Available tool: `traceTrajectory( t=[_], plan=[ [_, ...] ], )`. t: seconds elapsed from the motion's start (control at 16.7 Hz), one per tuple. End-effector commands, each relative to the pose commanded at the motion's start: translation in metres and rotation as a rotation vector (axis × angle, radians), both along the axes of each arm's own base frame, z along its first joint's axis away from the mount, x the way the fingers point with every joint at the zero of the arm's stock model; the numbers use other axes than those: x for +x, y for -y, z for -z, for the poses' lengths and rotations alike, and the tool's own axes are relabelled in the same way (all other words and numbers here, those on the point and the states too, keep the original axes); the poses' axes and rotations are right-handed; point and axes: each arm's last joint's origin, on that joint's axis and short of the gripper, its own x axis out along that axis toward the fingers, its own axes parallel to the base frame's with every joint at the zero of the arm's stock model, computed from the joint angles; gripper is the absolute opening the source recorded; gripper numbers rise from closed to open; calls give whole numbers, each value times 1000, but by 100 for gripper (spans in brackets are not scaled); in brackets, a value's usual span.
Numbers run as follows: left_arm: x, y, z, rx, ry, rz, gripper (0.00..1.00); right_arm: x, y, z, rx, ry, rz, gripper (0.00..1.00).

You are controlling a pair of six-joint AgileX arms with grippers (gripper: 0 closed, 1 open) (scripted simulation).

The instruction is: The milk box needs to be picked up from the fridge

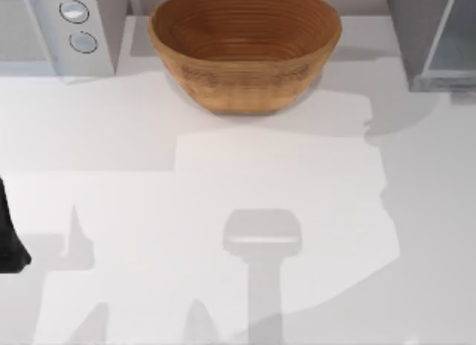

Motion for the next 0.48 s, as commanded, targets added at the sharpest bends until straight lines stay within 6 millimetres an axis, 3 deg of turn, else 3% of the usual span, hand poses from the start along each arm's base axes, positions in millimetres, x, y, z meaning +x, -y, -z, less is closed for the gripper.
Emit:
traceTrajectory(
  t=[0.3,0.48],
  plan=[
    [0,0,0,0,0,0,100,3,1,1,0,-1,1,100],
    [0,0,0,0,0,0,100,24,2,2,0,-1,0,100]
  ],
)
